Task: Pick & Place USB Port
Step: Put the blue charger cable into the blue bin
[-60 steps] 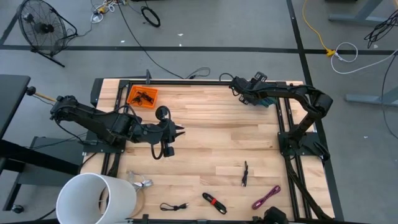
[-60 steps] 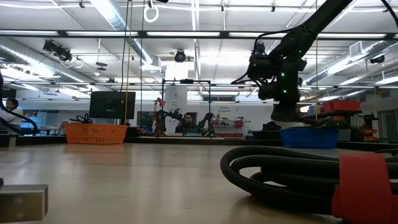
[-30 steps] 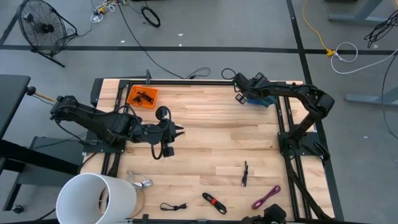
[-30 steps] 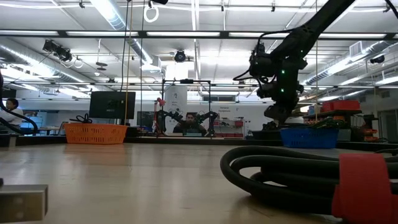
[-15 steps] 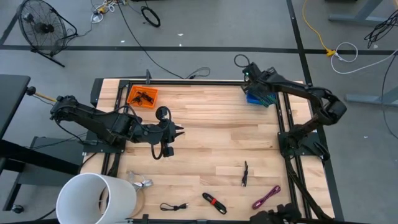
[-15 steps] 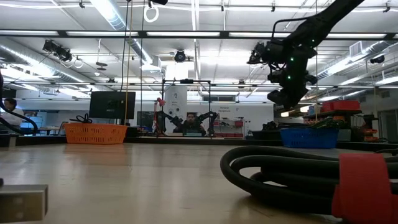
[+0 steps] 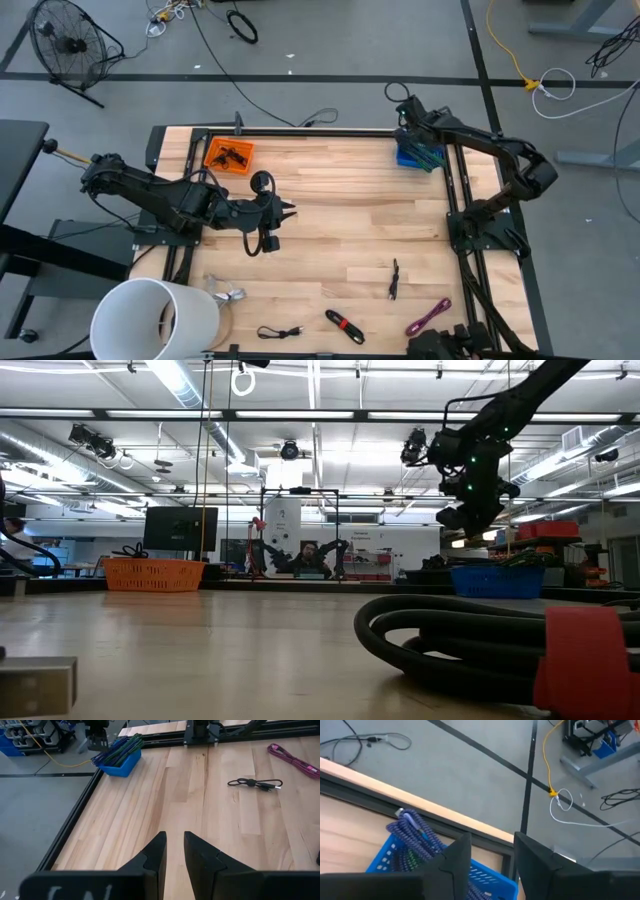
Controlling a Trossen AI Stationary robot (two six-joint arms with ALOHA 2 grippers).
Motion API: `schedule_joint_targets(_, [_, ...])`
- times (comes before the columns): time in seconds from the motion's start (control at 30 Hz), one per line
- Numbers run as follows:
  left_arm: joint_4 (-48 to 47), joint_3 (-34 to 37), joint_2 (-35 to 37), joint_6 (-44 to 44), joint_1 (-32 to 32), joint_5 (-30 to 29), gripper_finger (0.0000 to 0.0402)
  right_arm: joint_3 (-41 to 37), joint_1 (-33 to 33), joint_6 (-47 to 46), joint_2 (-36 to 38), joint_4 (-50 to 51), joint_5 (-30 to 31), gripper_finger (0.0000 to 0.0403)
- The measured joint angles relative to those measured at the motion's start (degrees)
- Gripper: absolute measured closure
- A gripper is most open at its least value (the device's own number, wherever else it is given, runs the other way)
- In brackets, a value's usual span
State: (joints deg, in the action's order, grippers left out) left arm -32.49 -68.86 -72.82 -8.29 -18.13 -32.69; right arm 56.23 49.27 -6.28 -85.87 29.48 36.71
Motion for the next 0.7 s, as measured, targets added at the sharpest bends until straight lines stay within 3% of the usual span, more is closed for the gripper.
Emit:
schedule_joint_targets(0.5, [-0.4,0.0,0.0,0.0,0.0,0.0,0.033,0.0,0.9,0.6,-5.3,-2.2,-1.8,0.0255])
schedule_joint_targets(0.7, [-0.4,0.0,0.0,0.0,0.0,0.0,0.033,0.0,0.9,0.7,-6.4,-1.3,-5.1,0.0255])
